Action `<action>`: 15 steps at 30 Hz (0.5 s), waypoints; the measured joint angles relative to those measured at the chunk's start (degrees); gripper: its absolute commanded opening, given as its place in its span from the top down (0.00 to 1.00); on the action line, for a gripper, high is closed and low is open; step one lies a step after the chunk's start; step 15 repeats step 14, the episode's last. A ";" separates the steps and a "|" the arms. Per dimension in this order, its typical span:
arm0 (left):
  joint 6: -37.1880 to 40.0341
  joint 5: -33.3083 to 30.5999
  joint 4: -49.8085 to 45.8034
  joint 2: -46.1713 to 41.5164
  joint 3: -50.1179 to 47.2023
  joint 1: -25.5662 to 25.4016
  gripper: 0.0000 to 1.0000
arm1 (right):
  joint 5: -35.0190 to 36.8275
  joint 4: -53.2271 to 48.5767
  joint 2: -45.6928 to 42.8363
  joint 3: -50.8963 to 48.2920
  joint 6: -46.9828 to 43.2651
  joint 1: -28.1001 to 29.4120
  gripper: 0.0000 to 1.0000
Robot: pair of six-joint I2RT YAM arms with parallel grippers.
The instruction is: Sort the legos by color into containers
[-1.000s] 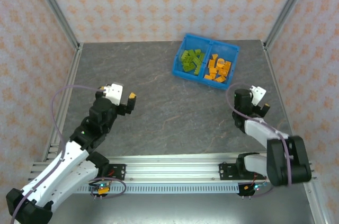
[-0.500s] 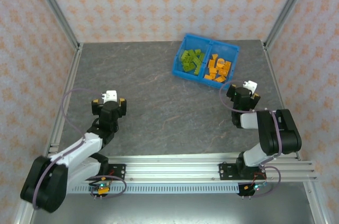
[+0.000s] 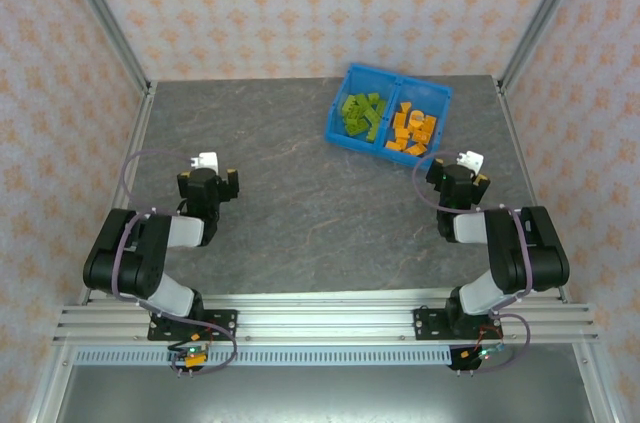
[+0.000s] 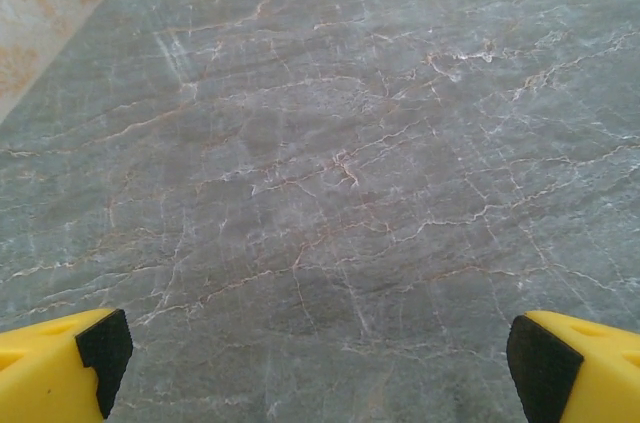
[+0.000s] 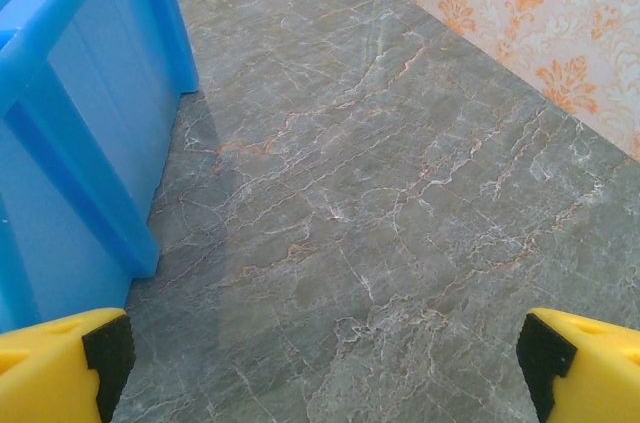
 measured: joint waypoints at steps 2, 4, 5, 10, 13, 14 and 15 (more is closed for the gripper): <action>-0.04 1.22 0.17 -0.04 0.33 0.22 0.00 | -0.02 0.00 0.02 0.00 0.00 0.00 0.01; -0.20 2.14 0.22 -0.04 0.83 0.20 0.00 | 0.00 -0.02 0.02 0.00 0.00 0.00 0.01; -0.22 2.56 0.17 -0.13 1.03 0.20 0.00 | 0.00 -0.02 0.02 0.00 0.00 0.00 0.01; -0.44 3.23 0.20 -0.13 1.33 0.22 0.00 | 0.00 -0.02 0.02 0.00 0.00 0.00 0.01; -0.42 3.43 0.20 -0.13 1.36 0.22 0.00 | -0.02 -0.02 0.02 0.00 0.00 0.00 0.01; -0.42 3.43 0.20 -0.13 1.36 0.22 0.00 | 0.00 -0.02 0.02 0.00 0.00 0.00 0.01; -0.42 3.43 0.20 -0.13 1.36 0.22 0.00 | 0.00 -0.02 0.02 0.00 0.00 0.00 0.01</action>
